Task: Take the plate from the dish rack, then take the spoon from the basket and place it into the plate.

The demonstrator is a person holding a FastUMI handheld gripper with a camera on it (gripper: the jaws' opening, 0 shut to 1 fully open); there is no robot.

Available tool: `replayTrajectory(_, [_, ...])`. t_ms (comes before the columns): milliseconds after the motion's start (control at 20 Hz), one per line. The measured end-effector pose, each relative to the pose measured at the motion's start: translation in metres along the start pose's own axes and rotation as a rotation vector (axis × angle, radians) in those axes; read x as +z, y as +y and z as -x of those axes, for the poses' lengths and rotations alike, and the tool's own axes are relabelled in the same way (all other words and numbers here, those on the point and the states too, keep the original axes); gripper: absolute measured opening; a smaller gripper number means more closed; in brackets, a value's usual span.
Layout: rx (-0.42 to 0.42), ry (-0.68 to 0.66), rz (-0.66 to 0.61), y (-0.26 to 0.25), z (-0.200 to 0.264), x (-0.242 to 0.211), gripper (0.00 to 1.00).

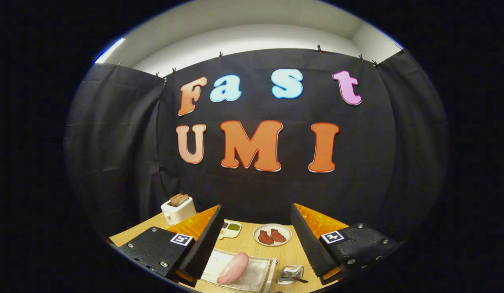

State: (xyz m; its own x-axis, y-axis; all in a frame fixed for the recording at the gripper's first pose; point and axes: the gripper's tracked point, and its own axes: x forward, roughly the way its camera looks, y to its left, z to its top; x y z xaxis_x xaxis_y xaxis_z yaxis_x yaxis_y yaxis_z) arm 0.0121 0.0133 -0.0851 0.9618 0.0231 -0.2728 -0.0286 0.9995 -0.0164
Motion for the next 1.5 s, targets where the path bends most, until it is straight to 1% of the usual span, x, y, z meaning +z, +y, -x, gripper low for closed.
replayTrajectory(200, [0.031, 0.198, -0.041, 0.012, -0.019, -0.059, 0.99])
replayTrajectory(250, [0.042, 0.225, -0.049, 0.017, -0.027, -0.070, 0.98])
replayTrajectory(450, [0.035, 0.389, -0.028, 0.023, -0.049, -0.118, 0.99])
replayTrajectory(700, [0.016, 0.641, -0.034, 0.028, -0.064, -0.180, 0.98])
replayTrajectory(800, [0.018, 0.736, -0.018, 0.028, -0.060, -0.203, 0.94])
replayTrajectory(900, [0.009, 0.816, -0.026, 0.030, -0.059, -0.220, 0.94])
replayTrajectory(1000, [-0.010, 0.864, -0.048, 0.030, -0.063, -0.234, 0.93])
replayTrajectory(1100, [-0.005, 0.917, -0.038, 0.034, -0.063, -0.247, 0.89])
replayTrajectory(1200, [0.000, 0.969, -0.011, 0.038, -0.062, -0.258, 0.89])
replayTrajectory(1450, [-0.004, 1.045, 0.017, 0.047, -0.065, -0.278, 0.88])
replayTrajectory(1500, [-0.011, 1.060, 0.023, 0.047, -0.065, -0.283, 0.84])
